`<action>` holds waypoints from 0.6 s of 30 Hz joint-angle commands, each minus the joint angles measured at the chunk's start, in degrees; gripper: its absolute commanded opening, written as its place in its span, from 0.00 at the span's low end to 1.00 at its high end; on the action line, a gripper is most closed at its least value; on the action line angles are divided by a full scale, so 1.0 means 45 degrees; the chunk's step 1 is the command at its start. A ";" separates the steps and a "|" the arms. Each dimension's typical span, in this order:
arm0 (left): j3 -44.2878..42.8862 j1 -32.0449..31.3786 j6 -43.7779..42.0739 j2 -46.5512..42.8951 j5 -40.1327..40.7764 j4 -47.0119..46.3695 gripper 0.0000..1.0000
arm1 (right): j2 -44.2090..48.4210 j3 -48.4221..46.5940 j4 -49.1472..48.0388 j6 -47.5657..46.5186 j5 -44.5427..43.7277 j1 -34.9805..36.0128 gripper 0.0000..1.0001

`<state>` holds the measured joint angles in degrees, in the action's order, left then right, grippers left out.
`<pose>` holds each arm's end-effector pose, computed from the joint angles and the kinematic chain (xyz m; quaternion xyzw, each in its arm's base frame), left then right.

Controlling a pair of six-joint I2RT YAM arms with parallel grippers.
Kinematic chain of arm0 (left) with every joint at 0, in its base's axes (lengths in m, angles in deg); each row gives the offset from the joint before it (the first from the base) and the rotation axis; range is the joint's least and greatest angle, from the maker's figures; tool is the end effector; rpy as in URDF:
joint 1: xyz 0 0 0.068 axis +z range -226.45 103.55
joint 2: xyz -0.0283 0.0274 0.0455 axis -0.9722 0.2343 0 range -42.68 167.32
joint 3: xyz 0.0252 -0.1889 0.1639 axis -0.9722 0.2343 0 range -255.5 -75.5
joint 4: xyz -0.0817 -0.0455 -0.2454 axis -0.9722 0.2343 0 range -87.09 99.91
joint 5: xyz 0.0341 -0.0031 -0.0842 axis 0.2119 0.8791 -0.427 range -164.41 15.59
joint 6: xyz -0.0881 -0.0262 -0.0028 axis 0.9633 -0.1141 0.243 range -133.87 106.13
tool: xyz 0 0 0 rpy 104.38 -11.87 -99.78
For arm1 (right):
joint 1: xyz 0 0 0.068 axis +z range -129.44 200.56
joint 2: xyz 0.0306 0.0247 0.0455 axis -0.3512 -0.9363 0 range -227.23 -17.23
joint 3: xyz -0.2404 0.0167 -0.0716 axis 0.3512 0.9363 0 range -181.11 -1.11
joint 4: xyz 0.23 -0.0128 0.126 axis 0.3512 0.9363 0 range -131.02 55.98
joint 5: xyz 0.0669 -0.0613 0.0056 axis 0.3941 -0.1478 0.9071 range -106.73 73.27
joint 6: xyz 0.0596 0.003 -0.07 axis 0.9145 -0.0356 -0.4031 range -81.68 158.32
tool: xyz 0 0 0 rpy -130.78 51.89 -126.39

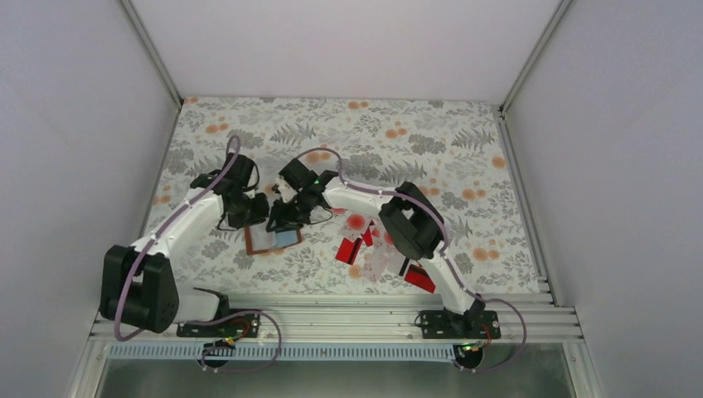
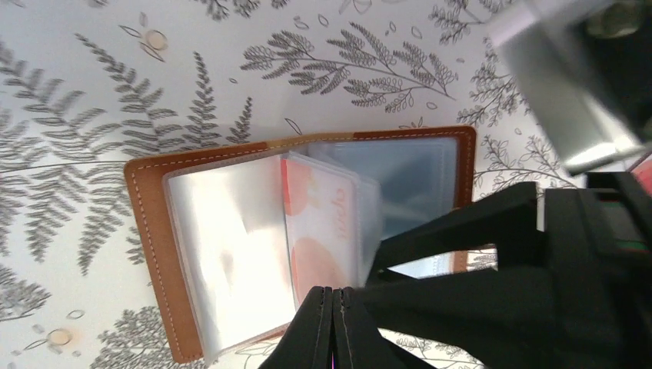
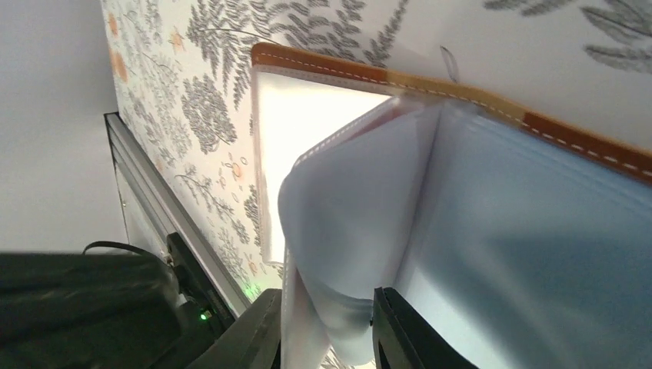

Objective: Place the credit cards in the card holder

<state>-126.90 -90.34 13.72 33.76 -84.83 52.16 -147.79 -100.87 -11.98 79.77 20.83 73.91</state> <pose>0.2428 -0.0754 0.1493 -0.1054 0.9810 -0.1323 0.0954 0.2519 0.4228 0.1021 0.1780 -0.9005 -0.3918 0.0620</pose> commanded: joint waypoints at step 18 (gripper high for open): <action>-0.0611 0.0776 -0.0381 -0.1901 0.0545 0.1510 0.03 | -0.1480 -0.2675 0.0351 -0.0459 0.1172 0.0805 0.39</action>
<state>-129.22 -87.39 12.98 26.70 -82.62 58.04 -151.84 -109.53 -11.00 78.63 23.52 75.94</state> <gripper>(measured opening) 0.027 0.385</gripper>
